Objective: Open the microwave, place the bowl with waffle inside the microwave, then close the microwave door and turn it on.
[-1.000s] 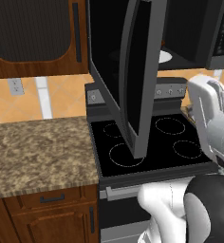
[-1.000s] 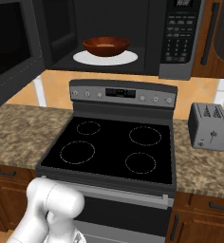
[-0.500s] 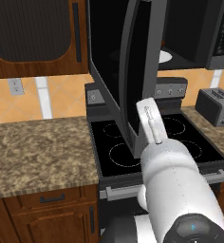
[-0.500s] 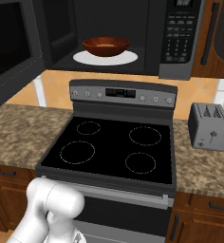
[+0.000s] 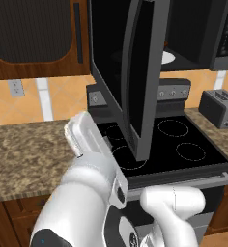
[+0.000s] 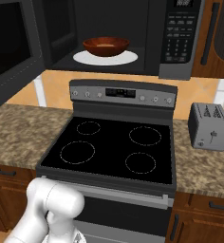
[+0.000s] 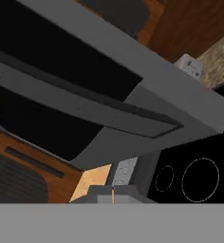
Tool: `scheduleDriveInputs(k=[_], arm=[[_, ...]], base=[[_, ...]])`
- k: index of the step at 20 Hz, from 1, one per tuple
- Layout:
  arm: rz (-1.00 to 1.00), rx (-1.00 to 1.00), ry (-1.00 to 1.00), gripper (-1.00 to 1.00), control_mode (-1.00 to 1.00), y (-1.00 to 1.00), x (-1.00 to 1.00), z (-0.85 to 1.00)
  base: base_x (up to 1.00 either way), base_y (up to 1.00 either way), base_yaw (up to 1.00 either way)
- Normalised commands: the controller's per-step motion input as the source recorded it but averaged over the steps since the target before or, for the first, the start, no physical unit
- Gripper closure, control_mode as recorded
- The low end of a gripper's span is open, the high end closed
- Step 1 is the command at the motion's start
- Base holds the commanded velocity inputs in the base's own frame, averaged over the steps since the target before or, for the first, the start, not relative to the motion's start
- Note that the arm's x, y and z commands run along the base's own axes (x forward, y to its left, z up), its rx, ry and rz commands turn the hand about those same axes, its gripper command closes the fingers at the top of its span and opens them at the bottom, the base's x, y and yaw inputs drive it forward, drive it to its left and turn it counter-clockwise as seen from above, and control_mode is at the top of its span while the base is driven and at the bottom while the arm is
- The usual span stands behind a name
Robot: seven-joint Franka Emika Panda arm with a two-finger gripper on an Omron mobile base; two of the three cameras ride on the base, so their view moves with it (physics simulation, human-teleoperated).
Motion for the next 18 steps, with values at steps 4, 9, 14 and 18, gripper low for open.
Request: scheduleDriveInputs(k=[4,9,14,18], arm=[[-0.12,-0.06,0.20,1.00,-1.00,0.78,1.00,-0.26],[-0.28,-0.17,0.15,1.00,-1.00,0.00,1.00,-0.14],[-0.29,-0.08,0.00,1.00,-1.00,-0.93,0.71,0.19],[-0.20,0.00,0.00,1.00,-1.00,-1.00,0.00,0.24]], base=[[0.00,0.00,0.00],[0.00,0.00,0.00],[0.00,0.00,0.00],[0.00,0.00,0.00]])
